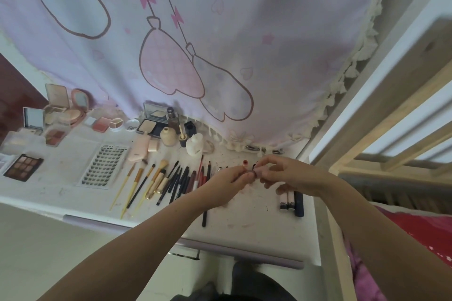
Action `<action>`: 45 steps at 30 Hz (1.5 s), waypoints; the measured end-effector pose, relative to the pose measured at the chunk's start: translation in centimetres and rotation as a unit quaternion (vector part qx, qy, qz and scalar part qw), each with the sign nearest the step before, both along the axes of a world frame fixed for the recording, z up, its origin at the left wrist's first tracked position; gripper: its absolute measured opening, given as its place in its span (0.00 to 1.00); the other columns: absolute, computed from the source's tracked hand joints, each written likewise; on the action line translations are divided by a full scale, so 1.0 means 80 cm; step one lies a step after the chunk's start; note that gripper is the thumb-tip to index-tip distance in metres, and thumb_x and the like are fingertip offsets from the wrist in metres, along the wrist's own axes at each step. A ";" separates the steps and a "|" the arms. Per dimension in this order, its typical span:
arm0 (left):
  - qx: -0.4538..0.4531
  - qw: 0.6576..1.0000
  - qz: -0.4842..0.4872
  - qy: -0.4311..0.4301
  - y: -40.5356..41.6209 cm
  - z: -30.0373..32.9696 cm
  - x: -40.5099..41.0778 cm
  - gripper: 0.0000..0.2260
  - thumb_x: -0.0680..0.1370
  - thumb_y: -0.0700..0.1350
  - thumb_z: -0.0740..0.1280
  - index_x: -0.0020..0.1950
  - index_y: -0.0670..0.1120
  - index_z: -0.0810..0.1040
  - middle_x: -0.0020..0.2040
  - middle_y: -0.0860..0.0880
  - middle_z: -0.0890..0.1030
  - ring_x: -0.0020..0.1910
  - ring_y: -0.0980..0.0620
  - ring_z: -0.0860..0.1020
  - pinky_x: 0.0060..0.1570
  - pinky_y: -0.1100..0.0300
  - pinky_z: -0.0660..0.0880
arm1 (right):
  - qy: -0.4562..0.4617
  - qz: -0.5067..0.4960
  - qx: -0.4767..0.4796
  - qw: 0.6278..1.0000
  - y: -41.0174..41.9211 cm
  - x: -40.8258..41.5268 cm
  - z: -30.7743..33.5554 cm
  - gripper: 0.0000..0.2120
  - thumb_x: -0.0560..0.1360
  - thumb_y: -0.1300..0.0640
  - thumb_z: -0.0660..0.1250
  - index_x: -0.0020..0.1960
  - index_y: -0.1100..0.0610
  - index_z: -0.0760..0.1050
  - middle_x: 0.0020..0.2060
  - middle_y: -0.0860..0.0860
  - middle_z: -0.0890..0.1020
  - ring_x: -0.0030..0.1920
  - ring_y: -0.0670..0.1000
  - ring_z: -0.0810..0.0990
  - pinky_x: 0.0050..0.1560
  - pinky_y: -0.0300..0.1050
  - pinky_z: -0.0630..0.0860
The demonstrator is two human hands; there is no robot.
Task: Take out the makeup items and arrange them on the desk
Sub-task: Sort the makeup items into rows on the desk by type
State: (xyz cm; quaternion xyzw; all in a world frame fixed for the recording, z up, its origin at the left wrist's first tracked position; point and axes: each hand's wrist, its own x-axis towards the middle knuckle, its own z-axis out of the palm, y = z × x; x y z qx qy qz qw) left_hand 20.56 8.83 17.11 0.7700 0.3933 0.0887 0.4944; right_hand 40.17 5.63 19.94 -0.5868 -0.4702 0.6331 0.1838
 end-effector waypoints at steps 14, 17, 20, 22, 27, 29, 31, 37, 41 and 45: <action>0.003 1.000 -0.014 0.014 -0.002 0.005 0.009 0.06 0.82 0.48 0.57 0.46 0.52 0.71 0.35 0.57 0.70 0.32 0.62 0.68 0.33 0.68 0.63 | -0.041 -0.033 -0.059 0.997 0.005 0.003 -0.009 0.18 0.78 0.42 0.60 0.56 0.56 0.75 0.37 0.50 0.82 0.35 0.45 0.77 0.36 0.38 0.73; -0.001 1.000 -0.018 0.020 -0.004 0.005 0.009 0.06 0.82 0.48 0.57 0.46 0.52 0.71 0.35 0.57 0.70 0.32 0.63 0.68 0.33 0.68 0.63 | -0.079 -0.004 -0.032 0.996 0.006 0.003 -0.013 0.16 0.80 0.45 0.58 0.51 0.57 0.75 0.36 0.50 0.78 0.33 0.44 0.74 0.35 0.38 0.70; -0.010 1.000 -0.010 0.020 -0.004 0.006 0.007 0.06 0.82 0.48 0.57 0.46 0.53 0.71 0.35 0.58 0.70 0.32 0.64 0.68 0.33 0.70 0.63 | -0.036 0.009 -0.023 0.999 0.006 0.008 -0.013 0.13 0.77 0.50 0.65 0.58 0.55 0.73 0.44 0.49 0.80 0.45 0.46 0.78 0.45 0.40 0.74; -0.010 1.000 -0.008 0.020 -0.004 0.007 0.007 0.06 0.82 0.48 0.57 0.46 0.53 0.71 0.35 0.59 0.70 0.33 0.64 0.68 0.34 0.70 0.63 | -0.027 0.000 -0.034 0.999 0.005 0.007 -0.011 0.14 0.77 0.48 0.65 0.59 0.54 0.74 0.46 0.49 0.82 0.46 0.47 0.79 0.46 0.40 0.75; -0.010 1.000 -0.007 0.024 -0.004 0.002 0.007 0.06 0.82 0.48 0.57 0.49 0.51 0.73 0.35 0.58 0.70 0.33 0.63 0.68 0.34 0.68 0.64 | -0.074 -0.002 -0.038 0.997 0.005 0.001 -0.016 0.16 0.80 0.45 0.56 0.49 0.55 0.76 0.37 0.50 0.79 0.33 0.45 0.74 0.36 0.38 0.70; -0.015 1.000 -0.005 0.025 -0.005 0.002 0.005 0.06 0.82 0.48 0.57 0.50 0.50 0.72 0.35 0.58 0.70 0.33 0.64 0.68 0.34 0.69 0.64 | -0.047 0.009 -0.029 0.998 0.005 0.006 -0.017 0.10 0.78 0.49 0.63 0.53 0.54 0.75 0.42 0.49 0.81 0.40 0.45 0.77 0.41 0.39 0.73; -0.018 1.000 -0.005 0.025 -0.006 0.002 0.004 0.06 0.82 0.48 0.57 0.51 0.50 0.72 0.35 0.59 0.70 0.34 0.64 0.68 0.35 0.70 0.64 | -0.027 0.003 -0.030 0.999 0.005 0.008 -0.016 0.12 0.76 0.49 0.66 0.58 0.52 0.74 0.47 0.48 0.83 0.46 0.46 0.79 0.45 0.40 0.75; -0.010 0.999 -0.015 0.032 -0.007 0.000 0.004 0.06 0.82 0.49 0.57 0.48 0.51 0.71 0.35 0.59 0.70 0.33 0.64 0.68 0.34 0.70 0.64 | -0.076 0.012 -0.023 0.997 0.005 0.001 -0.020 0.15 0.79 0.46 0.59 0.54 0.55 0.76 0.40 0.48 0.81 0.40 0.46 0.76 0.42 0.40 0.72; -0.017 1.000 -0.012 0.023 -0.006 -0.003 0.002 0.06 0.82 0.48 0.57 0.47 0.52 0.70 0.35 0.59 0.70 0.33 0.63 0.68 0.34 0.69 0.64 | -0.031 0.025 -0.019 0.999 0.005 0.009 -0.016 0.13 0.76 0.48 0.65 0.59 0.50 0.73 0.50 0.47 0.81 0.52 0.47 0.79 0.50 0.42 0.74; 0.008 0.999 -0.023 0.033 -0.006 -0.005 0.003 0.06 0.82 0.49 0.57 0.46 0.52 0.70 0.35 0.58 0.70 0.33 0.62 0.68 0.34 0.68 0.64 | -0.094 0.036 -0.028 0.995 0.005 0.001 -0.013 0.17 0.80 0.42 0.54 0.53 0.52 0.76 0.43 0.49 0.82 0.41 0.46 0.79 0.44 0.39 0.73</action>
